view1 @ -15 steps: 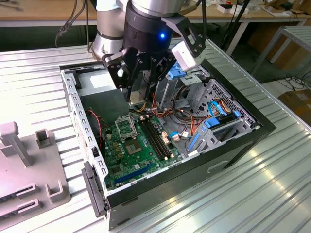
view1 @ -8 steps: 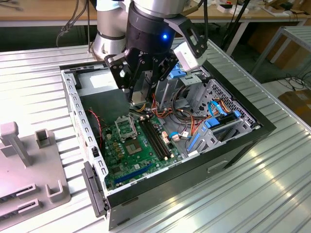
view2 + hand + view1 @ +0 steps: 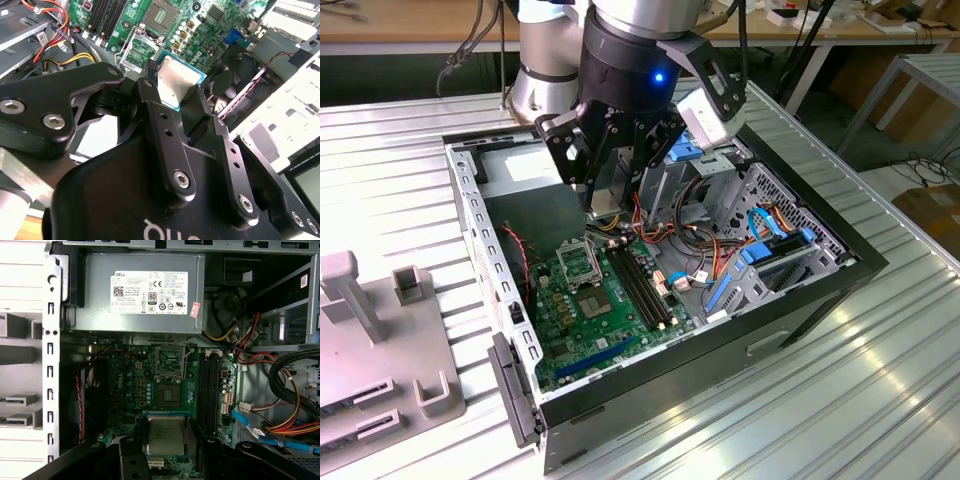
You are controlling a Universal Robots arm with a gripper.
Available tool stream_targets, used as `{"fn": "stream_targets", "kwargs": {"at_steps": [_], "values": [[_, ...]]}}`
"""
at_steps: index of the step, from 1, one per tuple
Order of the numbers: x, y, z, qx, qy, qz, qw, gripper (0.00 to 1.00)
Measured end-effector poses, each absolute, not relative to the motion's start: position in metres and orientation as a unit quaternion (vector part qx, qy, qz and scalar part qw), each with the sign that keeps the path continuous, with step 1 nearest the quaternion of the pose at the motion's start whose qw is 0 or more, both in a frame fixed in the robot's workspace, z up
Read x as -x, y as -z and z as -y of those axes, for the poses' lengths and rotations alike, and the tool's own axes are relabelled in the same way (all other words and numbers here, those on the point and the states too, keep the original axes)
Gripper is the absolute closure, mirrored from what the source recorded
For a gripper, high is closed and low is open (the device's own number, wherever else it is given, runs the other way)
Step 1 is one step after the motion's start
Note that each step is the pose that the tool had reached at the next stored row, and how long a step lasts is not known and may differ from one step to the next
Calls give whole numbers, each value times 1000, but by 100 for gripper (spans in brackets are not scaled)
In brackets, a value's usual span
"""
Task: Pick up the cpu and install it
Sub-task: 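Place the cpu into insertion slot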
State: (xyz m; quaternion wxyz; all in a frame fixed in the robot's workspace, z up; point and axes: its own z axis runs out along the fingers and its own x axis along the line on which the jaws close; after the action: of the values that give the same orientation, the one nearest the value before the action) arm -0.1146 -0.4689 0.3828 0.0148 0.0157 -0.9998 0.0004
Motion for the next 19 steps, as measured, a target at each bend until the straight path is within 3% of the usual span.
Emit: {"fn": "stream_targets", "kwargs": {"at_steps": [19], "values": [[115, -368, 470, -16, 0, 1000, 15, 56]]}}
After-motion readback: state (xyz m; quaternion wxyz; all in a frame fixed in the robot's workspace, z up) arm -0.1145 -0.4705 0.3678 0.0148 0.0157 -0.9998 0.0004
